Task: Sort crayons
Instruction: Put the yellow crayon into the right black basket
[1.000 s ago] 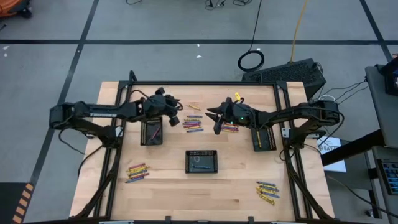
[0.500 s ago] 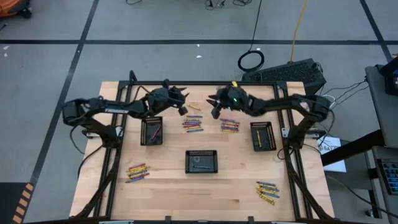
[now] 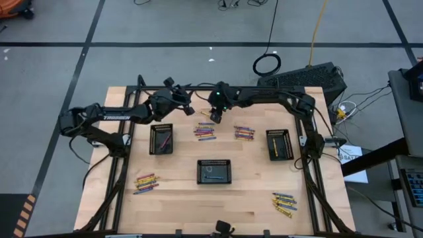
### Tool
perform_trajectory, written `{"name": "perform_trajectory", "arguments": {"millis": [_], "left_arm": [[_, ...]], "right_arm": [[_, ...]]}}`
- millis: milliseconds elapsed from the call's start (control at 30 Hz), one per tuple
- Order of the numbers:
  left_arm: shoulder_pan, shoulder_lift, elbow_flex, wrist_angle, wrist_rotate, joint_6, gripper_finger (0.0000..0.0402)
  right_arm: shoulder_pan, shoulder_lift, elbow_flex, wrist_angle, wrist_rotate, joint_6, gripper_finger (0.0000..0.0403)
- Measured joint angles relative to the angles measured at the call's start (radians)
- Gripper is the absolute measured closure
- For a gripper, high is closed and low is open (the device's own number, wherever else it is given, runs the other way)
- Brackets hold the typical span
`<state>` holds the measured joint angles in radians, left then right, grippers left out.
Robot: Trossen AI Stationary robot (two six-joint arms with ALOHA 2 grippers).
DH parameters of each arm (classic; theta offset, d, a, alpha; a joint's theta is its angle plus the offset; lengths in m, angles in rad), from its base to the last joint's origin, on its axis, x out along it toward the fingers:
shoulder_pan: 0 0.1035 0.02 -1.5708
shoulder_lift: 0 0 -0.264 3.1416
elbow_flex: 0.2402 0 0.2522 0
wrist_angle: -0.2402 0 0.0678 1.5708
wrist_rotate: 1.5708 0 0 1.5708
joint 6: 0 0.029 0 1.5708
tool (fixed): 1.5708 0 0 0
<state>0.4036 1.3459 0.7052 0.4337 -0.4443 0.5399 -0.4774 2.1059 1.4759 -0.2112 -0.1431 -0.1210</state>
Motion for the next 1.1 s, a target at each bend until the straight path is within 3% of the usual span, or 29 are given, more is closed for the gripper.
{"name": "perform_trajectory", "arguments": {"millis": [133,367,667,800,967,1100], "left_arm": [[0.017,-0.008,0.0,-0.1,-0.022,0.0,0.0275],[0.042,-0.008,0.0,-0.196,-0.03,-0.034,0.0275],[0.062,-0.008,0.0,-0.323,-0.069,-0.095,0.0275],[0.062,-0.008,-0.047,-0.315,-0.063,-0.161,0.0275],[0.062,-0.008,-0.127,-0.242,-0.06,-0.229,0.0275],[0.061,-0.008,-0.165,-0.21,-0.04,-0.285,0.0275]], "right_arm": [[0.002,0.036,0.066,-0.143,-0.015,-0.037,0.0239],[0.009,0.037,0.073,-0.181,-0.014,-0.063,0.0248],[-0.006,-0.023,0.072,-0.239,0.012,-0.223,0.0262],[-0.029,-0.028,0.073,-0.194,-0.065,-0.267,0.0263],[-0.068,-0.018,0.072,-0.198,-0.118,-0.45,0.0257],[-0.121,-0.009,0.071,-0.17,-0.28,-0.517,0.0247]]}}
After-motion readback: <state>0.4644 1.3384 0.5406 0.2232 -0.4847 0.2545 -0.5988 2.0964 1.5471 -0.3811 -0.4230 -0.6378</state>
